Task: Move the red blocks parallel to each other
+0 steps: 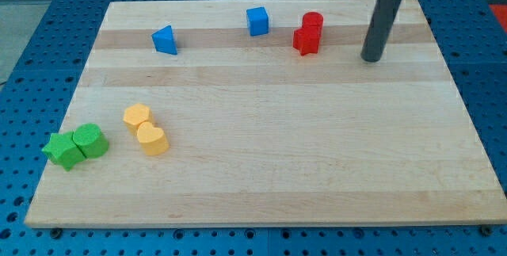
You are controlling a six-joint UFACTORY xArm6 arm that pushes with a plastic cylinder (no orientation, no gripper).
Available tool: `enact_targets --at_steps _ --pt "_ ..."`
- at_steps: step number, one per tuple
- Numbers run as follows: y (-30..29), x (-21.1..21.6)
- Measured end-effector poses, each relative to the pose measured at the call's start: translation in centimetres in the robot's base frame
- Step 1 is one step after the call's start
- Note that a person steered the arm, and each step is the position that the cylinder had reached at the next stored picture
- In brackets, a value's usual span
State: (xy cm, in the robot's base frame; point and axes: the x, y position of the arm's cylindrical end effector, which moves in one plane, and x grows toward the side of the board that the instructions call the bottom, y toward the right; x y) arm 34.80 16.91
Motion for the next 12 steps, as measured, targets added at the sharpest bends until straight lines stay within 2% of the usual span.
enact_targets --at_steps 1,2,3,4,5,6,7,8,9,10,11,12 --pt "-0.2 -1.9" --pt "1.3 -1.0" --pt "1.7 -4.1" --pt "0.3 -11.6" --pt "-4.9 -13.5" --pt "-8.3 -6.9" --pt "-7.5 -0.4" --pt "-6.9 2.2" --pt "-6.1 -2.9" --pt "-13.0 -3.1" --pt "-12.4 1.5" --pt "-4.2 3.8"
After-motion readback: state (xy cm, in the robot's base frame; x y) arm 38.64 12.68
